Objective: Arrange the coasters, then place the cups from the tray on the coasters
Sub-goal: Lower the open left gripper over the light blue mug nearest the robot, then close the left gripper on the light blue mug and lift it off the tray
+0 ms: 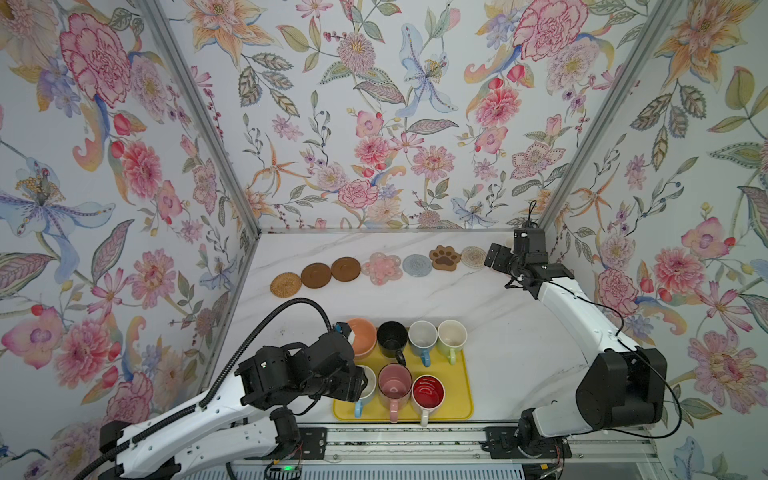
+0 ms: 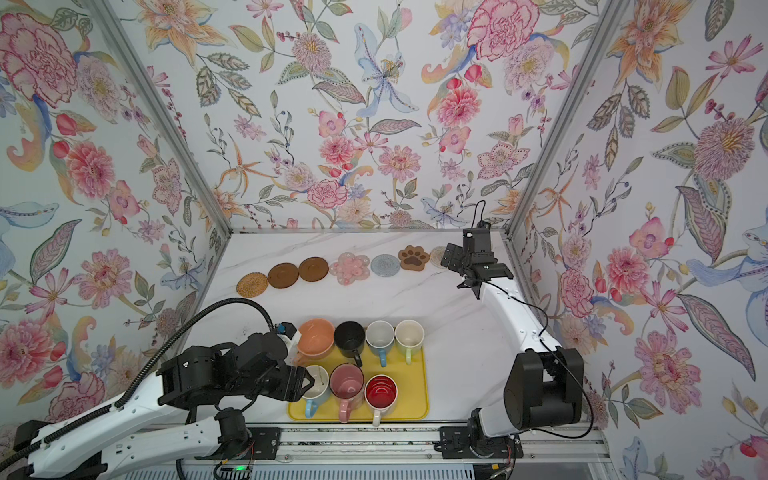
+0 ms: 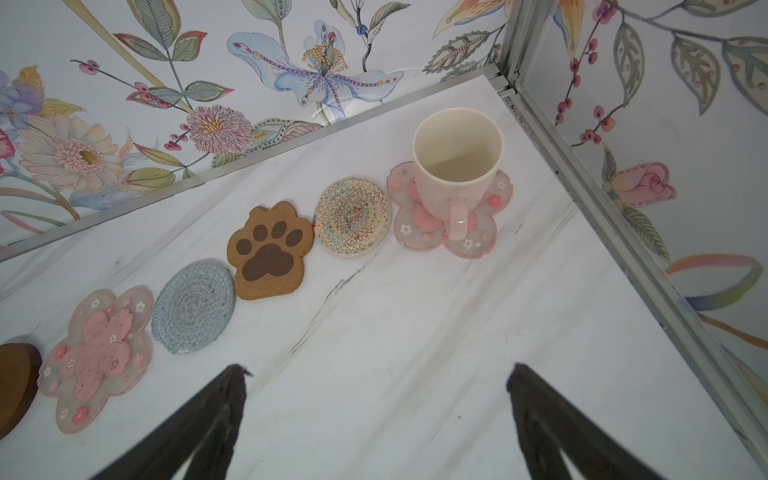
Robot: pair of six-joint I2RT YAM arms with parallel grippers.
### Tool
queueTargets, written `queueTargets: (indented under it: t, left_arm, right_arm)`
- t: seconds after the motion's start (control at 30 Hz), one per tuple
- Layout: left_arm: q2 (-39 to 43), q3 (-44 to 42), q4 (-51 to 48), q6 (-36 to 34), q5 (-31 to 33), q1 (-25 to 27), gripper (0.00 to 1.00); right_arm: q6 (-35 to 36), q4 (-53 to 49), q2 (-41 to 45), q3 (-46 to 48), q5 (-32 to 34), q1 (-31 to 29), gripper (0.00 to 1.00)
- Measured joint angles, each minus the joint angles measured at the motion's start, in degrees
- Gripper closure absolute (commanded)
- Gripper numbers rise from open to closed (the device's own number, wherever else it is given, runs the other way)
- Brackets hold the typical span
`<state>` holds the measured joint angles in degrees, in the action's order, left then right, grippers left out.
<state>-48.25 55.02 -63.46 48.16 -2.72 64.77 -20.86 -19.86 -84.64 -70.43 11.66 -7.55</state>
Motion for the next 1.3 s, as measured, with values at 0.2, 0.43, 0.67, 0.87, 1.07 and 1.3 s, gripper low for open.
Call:
queueTargets:
  t: [0.2,0.43,0.67,0.87,1.07,1.3]
  left_arm:
    - [0.28,-1.77,-1.9,5.18,0.66,6.08,0.25]
    - [-2.71,-4.5,0.07,7.5,1.46,10.01,0.29]
    - [-6.32,-7.78,3.13,7.61,1.46,10.25,0.34]
    - [-9.77,-7.91,5.33,6.95,1.49,10.25,0.38]
    - [-13.25,-7.91,5.27,6.54,1.68,10.25,0.43]
    - [-13.57,-9.27,5.35,6.6,1.68,10.25,0.47]
  right_arm:
    - [0.02,-0.11,0.0,0.0,0.81,-0.22,0.01]
    - [0.04,-0.68,0.66,0.02,0.85,-0.37,0.01]
    - [0.24,-0.85,2.84,0.35,1.05,-0.37,0.01]
    - [0.26,-0.92,3.06,1.25,0.98,-0.37,0.01]
    - [0.26,-0.9,3.06,1.25,0.96,-0.37,0.01]
    - [0.28,-0.9,3.06,1.25,0.92,-0.37,0.01]
